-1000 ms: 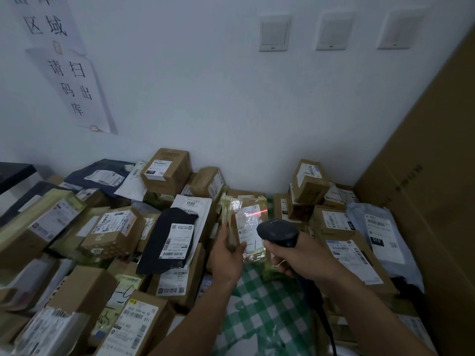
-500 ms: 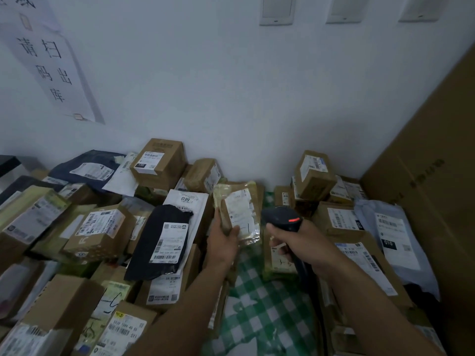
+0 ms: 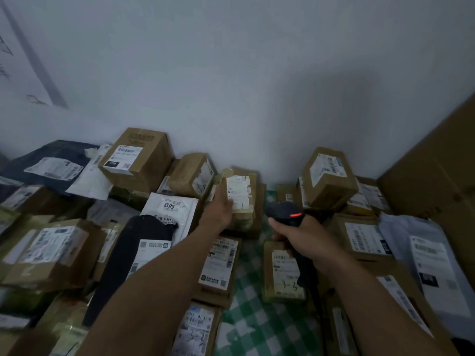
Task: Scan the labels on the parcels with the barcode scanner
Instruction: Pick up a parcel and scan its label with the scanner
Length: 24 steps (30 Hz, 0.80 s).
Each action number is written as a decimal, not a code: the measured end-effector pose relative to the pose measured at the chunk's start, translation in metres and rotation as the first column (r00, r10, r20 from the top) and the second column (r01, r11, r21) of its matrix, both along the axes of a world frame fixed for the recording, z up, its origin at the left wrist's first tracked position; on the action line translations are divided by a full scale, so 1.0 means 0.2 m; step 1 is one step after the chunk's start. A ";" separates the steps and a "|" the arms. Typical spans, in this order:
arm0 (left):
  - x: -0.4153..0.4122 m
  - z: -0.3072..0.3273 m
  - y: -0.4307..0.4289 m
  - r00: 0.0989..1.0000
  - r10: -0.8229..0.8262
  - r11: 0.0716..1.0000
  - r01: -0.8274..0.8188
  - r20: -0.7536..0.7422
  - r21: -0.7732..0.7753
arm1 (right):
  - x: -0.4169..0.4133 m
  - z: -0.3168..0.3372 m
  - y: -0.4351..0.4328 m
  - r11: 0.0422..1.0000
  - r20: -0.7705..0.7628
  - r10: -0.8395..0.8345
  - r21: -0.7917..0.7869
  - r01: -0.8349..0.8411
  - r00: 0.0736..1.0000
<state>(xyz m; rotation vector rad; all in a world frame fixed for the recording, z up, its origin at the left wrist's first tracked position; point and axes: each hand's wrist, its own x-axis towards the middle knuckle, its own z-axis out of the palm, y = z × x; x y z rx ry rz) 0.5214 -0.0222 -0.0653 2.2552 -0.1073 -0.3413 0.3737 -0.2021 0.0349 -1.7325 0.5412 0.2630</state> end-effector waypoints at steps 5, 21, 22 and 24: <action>-0.06 -0.08 -0.05 0.957 -0.098 0.922 -0.017 0.274 0.388 | 0.04 -0.09 -0.02 0.999 -0.027 -0.022 -0.026 0.021 0.999; 0.16 -0.13 -0.10 0.967 -0.215 0.835 0.111 0.134 0.539 | 0.02 -0.02 -0.11 0.997 -0.010 -0.076 -0.023 0.076 0.997; 0.17 -0.13 -0.10 0.969 -0.219 0.832 0.123 0.116 0.541 | 0.01 -0.01 -0.12 0.996 -0.008 -0.084 -0.023 0.083 0.996; 0.16 -0.11 -0.12 0.959 -0.250 0.848 0.149 0.136 0.508 | -0.02 0.01 -0.15 0.995 -0.006 -0.101 -0.012 0.101 0.995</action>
